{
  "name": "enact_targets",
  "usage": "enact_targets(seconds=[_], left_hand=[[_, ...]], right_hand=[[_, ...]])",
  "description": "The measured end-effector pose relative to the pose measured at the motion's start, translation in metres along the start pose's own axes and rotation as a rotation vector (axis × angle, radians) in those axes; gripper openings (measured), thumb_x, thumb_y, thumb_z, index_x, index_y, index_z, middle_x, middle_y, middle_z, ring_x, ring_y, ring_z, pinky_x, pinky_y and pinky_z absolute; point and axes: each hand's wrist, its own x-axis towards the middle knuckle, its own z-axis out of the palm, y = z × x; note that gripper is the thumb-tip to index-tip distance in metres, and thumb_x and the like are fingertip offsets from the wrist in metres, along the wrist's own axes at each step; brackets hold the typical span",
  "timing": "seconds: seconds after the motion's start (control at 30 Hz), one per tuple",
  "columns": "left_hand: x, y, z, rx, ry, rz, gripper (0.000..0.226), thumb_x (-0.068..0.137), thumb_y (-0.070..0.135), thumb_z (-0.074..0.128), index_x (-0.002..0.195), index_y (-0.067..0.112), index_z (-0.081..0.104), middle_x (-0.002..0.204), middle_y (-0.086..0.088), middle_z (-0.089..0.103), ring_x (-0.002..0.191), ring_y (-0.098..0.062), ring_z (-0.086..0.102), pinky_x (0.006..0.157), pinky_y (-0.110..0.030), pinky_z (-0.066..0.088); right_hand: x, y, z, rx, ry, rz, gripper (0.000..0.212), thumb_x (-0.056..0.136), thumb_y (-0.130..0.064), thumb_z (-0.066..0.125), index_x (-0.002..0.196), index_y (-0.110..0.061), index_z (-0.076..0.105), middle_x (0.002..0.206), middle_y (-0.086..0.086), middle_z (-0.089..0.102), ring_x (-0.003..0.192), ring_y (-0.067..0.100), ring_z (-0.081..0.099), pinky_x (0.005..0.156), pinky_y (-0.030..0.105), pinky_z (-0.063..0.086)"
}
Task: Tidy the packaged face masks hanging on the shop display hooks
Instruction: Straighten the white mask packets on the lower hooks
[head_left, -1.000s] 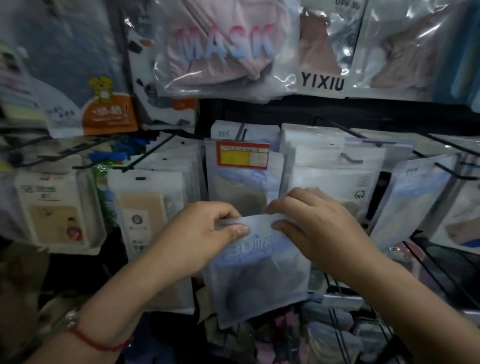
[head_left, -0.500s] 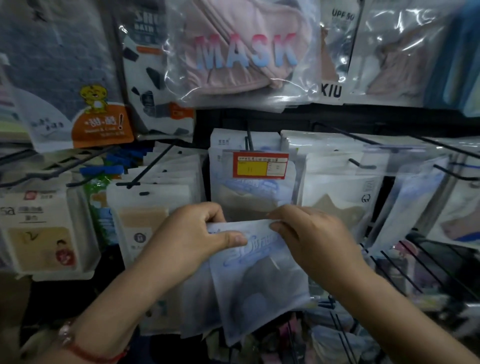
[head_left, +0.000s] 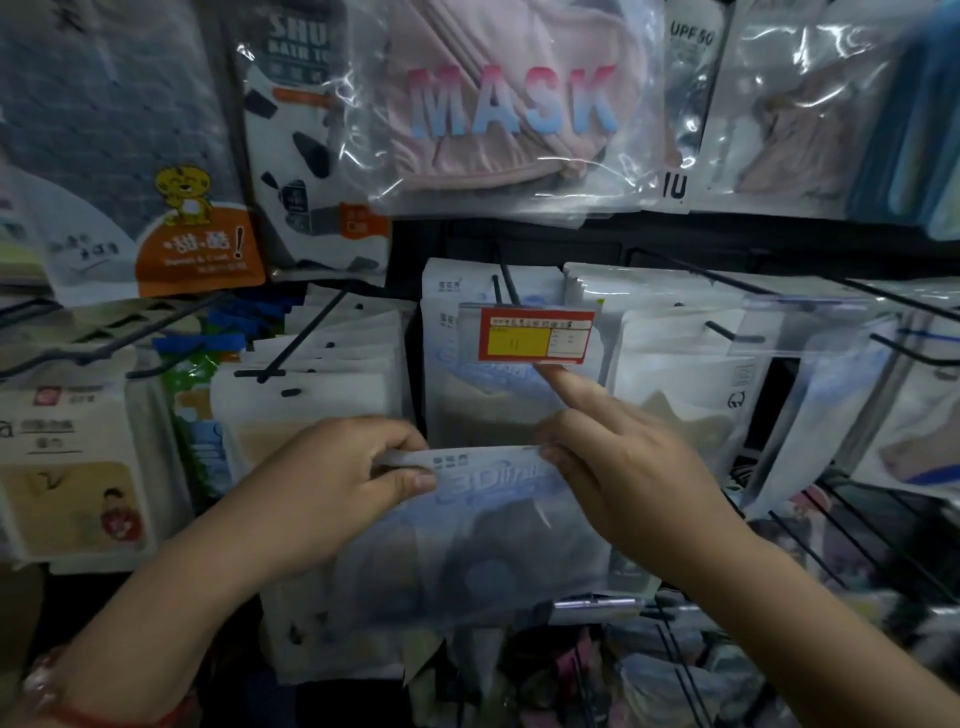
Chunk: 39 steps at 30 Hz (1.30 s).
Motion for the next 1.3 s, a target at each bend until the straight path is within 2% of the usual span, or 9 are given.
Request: enact_targets(seconds=[0.1, 0.23, 0.37, 0.43, 0.53, 0.63, 0.9, 1.13, 1.3], left_hand=[[0.000, -0.003, -0.003, 0.005, -0.033, -0.009, 0.009, 0.086, 0.042, 0.072, 0.080, 0.037, 0.067, 0.084, 0.026, 0.067, 0.079, 0.004, 0.061, 0.068, -0.028, 0.051], [0.000, -0.003, -0.008, -0.093, 0.129, -0.043, 0.033, 0.068, 0.045, 0.085, 0.064, 0.022, 0.061, 0.066, 0.007, 0.064, 0.057, -0.003, 0.057, 0.049, -0.017, 0.038], [0.003, -0.008, -0.016, -0.293, 0.185, -0.011, 0.059, 0.049, 0.067, 0.084, 0.067, 0.017, 0.059, 0.063, -0.010, 0.062, 0.050, -0.008, 0.055, 0.047, -0.021, 0.041], [0.004, -0.010, -0.021, -0.409, 0.179, -0.001, 0.053, 0.051, 0.065, 0.078, 0.068, 0.018, 0.062, 0.065, -0.011, 0.064, 0.053, -0.012, 0.060, 0.048, -0.023, 0.046], [0.002, -0.007, -0.028, -0.509, 0.145, 0.005, 0.030, 0.069, 0.047, 0.084, 0.075, 0.021, 0.070, 0.073, -0.004, 0.072, 0.061, -0.011, 0.068, 0.050, -0.019, 0.052], [0.006, -0.003, -0.026, -0.467, 0.180, 0.012, 0.005, 0.081, 0.024, 0.073, 0.078, 0.021, 0.072, 0.083, 0.009, 0.075, 0.074, -0.005, 0.071, 0.057, -0.013, 0.052], [0.021, 0.026, -0.002, -0.385, 0.335, 0.221, 0.031, 0.088, 0.015, 0.073, 0.094, 0.046, 0.069, 0.098, 0.041, 0.066, 0.099, 0.018, 0.059, 0.077, 0.001, 0.041], [0.038, 0.017, 0.014, -0.169, 0.473, 0.433, 0.027, 0.090, 0.004, 0.069, 0.112, 0.020, 0.075, 0.096, 0.029, 0.062, 0.089, 0.010, 0.061, 0.079, -0.006, 0.042], [0.047, 0.011, 0.018, -0.093, 0.514, 0.452, 0.032, 0.090, 0.003, 0.070, 0.116, 0.022, 0.074, 0.096, 0.015, 0.067, 0.090, -0.001, 0.065, 0.081, -0.018, 0.050]], right_hand=[[0.004, -0.004, 0.000, 0.011, -0.018, -0.039, 0.002, 0.090, -0.012, 0.059, 0.091, -0.013, 0.060, 0.147, 0.014, 0.046, 0.131, 0.030, 0.047, 0.090, 0.038, 0.048], [0.001, -0.006, -0.009, 0.011, 0.043, -0.042, 0.006, 0.092, -0.012, 0.058, 0.088, -0.011, 0.063, 0.153, 0.015, 0.039, 0.140, 0.029, 0.039, 0.098, 0.034, 0.039], [0.009, 0.000, -0.023, -0.004, 0.052, -0.039, 0.014, 0.098, -0.017, 0.052, 0.093, -0.010, 0.063, 0.158, 0.012, 0.027, 0.147, 0.028, 0.026, 0.111, 0.034, 0.032], [0.015, 0.003, -0.031, -0.009, 0.040, -0.045, 0.015, 0.099, -0.018, 0.050, 0.094, -0.010, 0.062, 0.158, 0.012, 0.027, 0.146, 0.026, 0.028, 0.112, 0.024, 0.024], [0.018, 0.008, -0.037, -0.033, 0.011, -0.068, 0.012, 0.097, -0.016, 0.053, 0.093, -0.009, 0.062, 0.157, 0.012, 0.030, 0.146, 0.023, 0.028, 0.114, 0.026, 0.024], [0.017, 0.010, -0.042, -0.063, -0.031, -0.083, 0.017, 0.098, -0.019, 0.049, 0.092, -0.009, 0.062, 0.157, 0.012, 0.028, 0.148, 0.024, 0.024, 0.117, 0.026, 0.020], [0.015, 0.000, -0.043, -0.077, -0.067, -0.040, 0.023, 0.100, -0.023, 0.044, 0.090, -0.010, 0.060, 0.158, 0.016, 0.027, 0.150, 0.026, 0.015, 0.119, 0.031, 0.018], [0.016, -0.003, -0.038, -0.073, -0.077, -0.045, 0.018, 0.098, -0.022, 0.046, 0.090, -0.012, 0.058, 0.160, 0.015, 0.022, 0.151, 0.027, 0.012, 0.119, 0.036, 0.023], [0.016, -0.002, -0.037, -0.069, -0.083, -0.044, 0.017, 0.098, -0.021, 0.048, 0.090, -0.012, 0.060, 0.160, 0.015, 0.021, 0.151, 0.027, 0.010, 0.119, 0.037, 0.023]])
